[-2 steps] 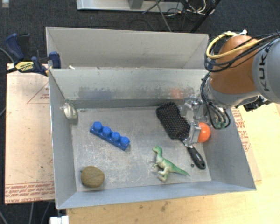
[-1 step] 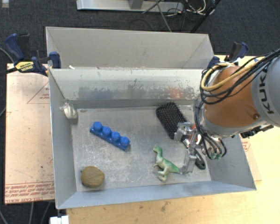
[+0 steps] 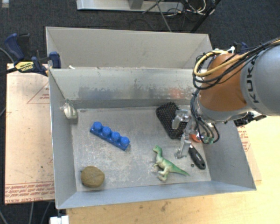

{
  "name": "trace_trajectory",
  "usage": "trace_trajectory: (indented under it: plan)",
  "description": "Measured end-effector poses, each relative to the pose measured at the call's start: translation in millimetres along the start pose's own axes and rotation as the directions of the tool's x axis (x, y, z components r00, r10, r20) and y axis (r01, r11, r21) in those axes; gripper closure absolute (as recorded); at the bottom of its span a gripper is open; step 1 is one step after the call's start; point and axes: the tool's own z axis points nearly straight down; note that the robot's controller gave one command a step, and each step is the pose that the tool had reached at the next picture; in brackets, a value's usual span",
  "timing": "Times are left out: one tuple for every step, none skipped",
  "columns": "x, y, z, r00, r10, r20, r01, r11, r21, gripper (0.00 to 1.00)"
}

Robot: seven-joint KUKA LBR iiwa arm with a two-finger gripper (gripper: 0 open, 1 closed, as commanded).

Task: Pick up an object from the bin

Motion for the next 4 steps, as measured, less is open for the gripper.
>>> trace_trajectory:
  plan:
    - [20.5, 10, 38, 1.000, -0.017, 0.000, 0.017, 1.000, 0.000, 0.00]
    - [71.6, 15, 62, 1.000, 0.012, -0.005, -0.012, 1.000, 0.002, 1.00]
    - [71.5, 15, 62, 1.000, 0.012, -0.004, -0.012, 1.000, 0.002, 1.00]
    - [71.8, 15, 60, 1.000, 0.012, -0.004, -0.012, 1.000, 0.002, 1.00]
